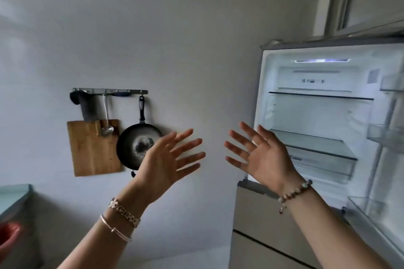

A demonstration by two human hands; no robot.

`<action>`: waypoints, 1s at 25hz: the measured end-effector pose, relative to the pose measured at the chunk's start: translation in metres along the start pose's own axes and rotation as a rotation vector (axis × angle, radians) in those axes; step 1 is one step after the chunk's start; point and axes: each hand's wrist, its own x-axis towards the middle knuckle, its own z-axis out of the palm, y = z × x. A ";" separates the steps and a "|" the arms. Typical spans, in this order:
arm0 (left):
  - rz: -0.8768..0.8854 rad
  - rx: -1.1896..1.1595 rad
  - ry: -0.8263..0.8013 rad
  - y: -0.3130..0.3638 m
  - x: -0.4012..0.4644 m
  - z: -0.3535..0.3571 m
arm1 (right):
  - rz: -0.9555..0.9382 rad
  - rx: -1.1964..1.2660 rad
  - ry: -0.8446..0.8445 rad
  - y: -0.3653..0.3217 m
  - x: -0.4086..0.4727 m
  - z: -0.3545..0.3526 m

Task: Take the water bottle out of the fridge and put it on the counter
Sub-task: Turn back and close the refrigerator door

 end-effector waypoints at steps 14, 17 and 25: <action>-0.364 -0.194 -0.669 -0.145 0.123 0.175 | -0.317 -0.134 0.699 -0.096 -0.180 -0.095; -0.397 -0.220 -0.772 -0.154 0.118 0.206 | -0.357 -0.155 0.745 -0.106 -0.213 -0.088; -0.457 -0.151 -0.939 -0.187 0.079 0.293 | -0.502 -0.634 1.003 -0.154 -0.280 -0.073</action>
